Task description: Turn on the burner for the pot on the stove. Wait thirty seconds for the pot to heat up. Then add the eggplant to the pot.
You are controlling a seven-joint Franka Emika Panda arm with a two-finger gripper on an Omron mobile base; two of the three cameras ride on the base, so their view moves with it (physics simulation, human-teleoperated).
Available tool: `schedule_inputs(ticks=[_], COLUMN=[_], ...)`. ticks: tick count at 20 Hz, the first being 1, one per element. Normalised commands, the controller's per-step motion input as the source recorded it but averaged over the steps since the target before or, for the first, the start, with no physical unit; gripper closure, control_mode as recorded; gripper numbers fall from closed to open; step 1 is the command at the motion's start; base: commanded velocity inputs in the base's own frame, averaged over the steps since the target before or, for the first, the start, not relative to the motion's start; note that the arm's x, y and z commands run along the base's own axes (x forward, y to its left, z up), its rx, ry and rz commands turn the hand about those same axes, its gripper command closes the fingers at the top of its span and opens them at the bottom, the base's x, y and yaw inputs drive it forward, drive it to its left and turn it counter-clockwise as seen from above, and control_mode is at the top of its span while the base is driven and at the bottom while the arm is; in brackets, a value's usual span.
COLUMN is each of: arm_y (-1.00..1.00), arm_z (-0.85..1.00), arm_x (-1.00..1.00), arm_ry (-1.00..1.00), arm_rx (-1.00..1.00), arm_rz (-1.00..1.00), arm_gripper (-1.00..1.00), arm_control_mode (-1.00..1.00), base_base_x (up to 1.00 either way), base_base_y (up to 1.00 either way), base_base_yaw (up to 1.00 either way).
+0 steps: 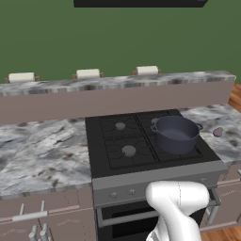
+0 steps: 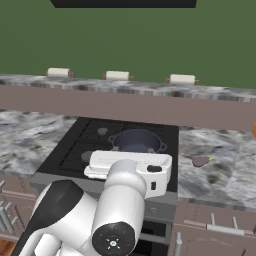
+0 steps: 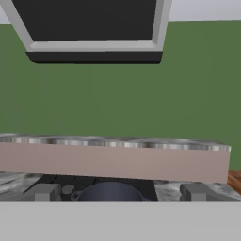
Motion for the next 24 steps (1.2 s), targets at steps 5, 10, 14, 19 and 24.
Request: schedule_inputs(ticks=[5,10,14,19,24], arm_y=[0.00,0.00,0.00,0.00,0.00], arm_z=[0.00,0.00,0.00,0.00,0.00], arm_x=[0.00,0.00,0.00,0.00,0.00], arm_ry=[0.00,0.00,0.00,0.00,0.00], arm_rx=[0.00,0.00,0.00,0.00,0.00], arm_rz=[0.00,0.00,0.00,0.00,0.00], arm_gripper=[-1.00,-1.00,-1.00,-1.00,-1.00], arm_control_mode=[-1.00,-1.00,-1.00,-1.00,-1.00], base_base_x=[0.00,0.00,0.00,0.00,0.00], base_base_y=[0.00,0.00,0.00,0.00,0.00], base_base_yaw=[0.00,0.00,0.00,0.00,0.00])
